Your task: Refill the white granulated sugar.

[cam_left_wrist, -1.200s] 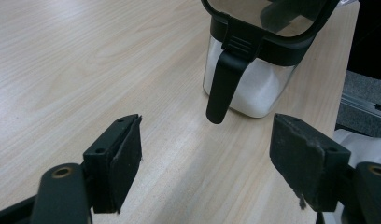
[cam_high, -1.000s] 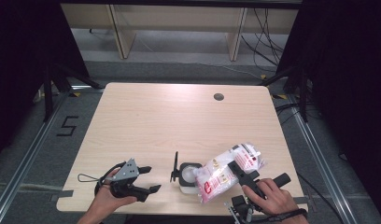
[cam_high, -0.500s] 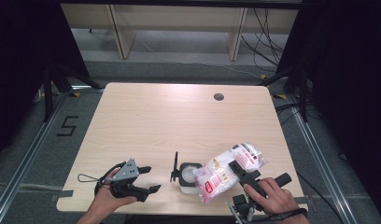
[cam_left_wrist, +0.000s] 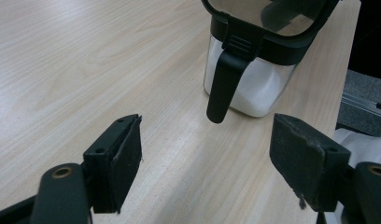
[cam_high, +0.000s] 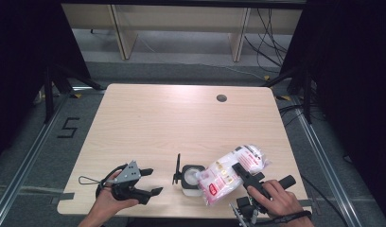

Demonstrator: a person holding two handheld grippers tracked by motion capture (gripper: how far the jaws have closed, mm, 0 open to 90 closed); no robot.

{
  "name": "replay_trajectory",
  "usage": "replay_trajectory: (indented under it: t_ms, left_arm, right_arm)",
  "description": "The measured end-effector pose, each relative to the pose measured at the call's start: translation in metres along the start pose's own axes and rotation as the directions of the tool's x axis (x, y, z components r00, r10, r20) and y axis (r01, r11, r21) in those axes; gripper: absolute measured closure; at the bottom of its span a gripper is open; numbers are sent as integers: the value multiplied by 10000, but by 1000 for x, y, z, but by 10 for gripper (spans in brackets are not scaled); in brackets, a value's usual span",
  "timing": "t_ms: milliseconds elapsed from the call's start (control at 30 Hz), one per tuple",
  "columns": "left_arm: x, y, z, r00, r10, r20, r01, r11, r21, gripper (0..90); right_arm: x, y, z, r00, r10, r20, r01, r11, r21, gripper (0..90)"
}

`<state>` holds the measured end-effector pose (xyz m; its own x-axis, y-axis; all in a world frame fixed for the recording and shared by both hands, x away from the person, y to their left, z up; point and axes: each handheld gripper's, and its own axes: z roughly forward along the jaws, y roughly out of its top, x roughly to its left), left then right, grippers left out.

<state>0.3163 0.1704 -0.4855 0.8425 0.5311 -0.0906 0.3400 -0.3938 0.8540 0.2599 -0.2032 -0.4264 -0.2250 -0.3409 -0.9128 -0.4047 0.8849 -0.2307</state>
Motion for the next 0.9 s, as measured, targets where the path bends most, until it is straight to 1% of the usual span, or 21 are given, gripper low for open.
replay_trajectory:
  t_ms: [33,67,100,133,200,233,267,333,367,400,433,467,500,567,633,667,700,767,833,867,900]
  left_arm:
    - [0,0,0,10000,54,-2,-54,10000,17,250]
    - [1,0,0,9999,138,22,-138,9999,-3,250]
    - [1,1,0,9998,207,44,-207,9998,30,250]
    - [1,1,0,9998,186,37,-186,9998,22,250]
    - [1,0,0,9999,134,30,-134,9999,14,250]
    - [1,1,0,9998,205,43,-205,9998,28,250]
    - [3,1,-1,9995,326,-4,-326,9993,176,250]
    - [1,0,-1,9999,23,-103,-21,9999,153,250]
    - [0,0,-1,10000,7,-94,-6,9999,141,250]
    - [-1,0,0,9999,-109,-21,109,9999,-2,250]
    - [1,0,-1,9999,60,-91,-59,9998,164,250]
    - [1,0,-1,9999,42,-126,-39,9998,217,250]
    - [-1,0,0,9999,-131,-18,131,9999,-3,250]
    - [0,0,1,10000,-85,21,85,10000,-32,250]
    - [1,0,0,9999,143,20,-143,9999,21,250]
    - [1,0,0,9998,188,30,-189,9998,16,250]
    - [1,0,0,9998,177,30,-177,9998,14,250]
    - [1,0,0,9999,164,45,-164,9999,-10,250]
    - [1,0,0,9999,95,35,-95,10000,-6,250]
    - [1,0,0,9999,113,37,-112,9999,-7,250]
    - [1,0,0,10000,87,41,-87,10000,-32,250]
  right_arm:
    - [0,1,-1,10000,-25,-71,25,10000,78,642]
    - [0,0,0,10000,-5,-68,5,10000,-29,642]
    - [-2,1,2,9999,-148,-45,148,9998,-128,642]
    - [-1,1,2,9999,-105,-101,104,9999,-97,643]
    - [1,0,3,10000,-3,-39,2,9999,-126,645]
    - [1,0,3,9999,7,-155,-8,10000,-43,646]
    - [1,0,3,9999,-7,-135,6,10000,-56,646]
    - [1,-1,3,10000,-22,-15,22,10000,-64,647]
    - [1,0,2,10000,-17,-9,17,10000,-51,647]
    - [0,0,2,10000,5,2,-5,10000,-49,647]
    - [0,0,0,10000,24,-48,-24,10000,40,648]
    - [-1,0,0,10000,-21,96,21,10000,-46,648]
    - [-3,1,0,9998,-221,7,221,9998,-30,648]
    - [-2,2,-1,9999,24,98,-24,10000,15,648]
    - [-2,2,-1,9999,3,103,-3,10000,4,649]
    - [-3,2,-1,9998,-195,104,195,9998,-7,649]
    - [-2,3,0,9998,-147,101,147,9999,39,649]
    - [-3,3,0,9990,-431,90,432,9991,-40,649]
    - [-4,3,1,9982,-592,137,592,9982,-11,649]
    - [-3,4,0,9989,-459,-22,459,9987,199,649]
    - [-2,4,-1,9987,-511,-23,511,9985,214,649]
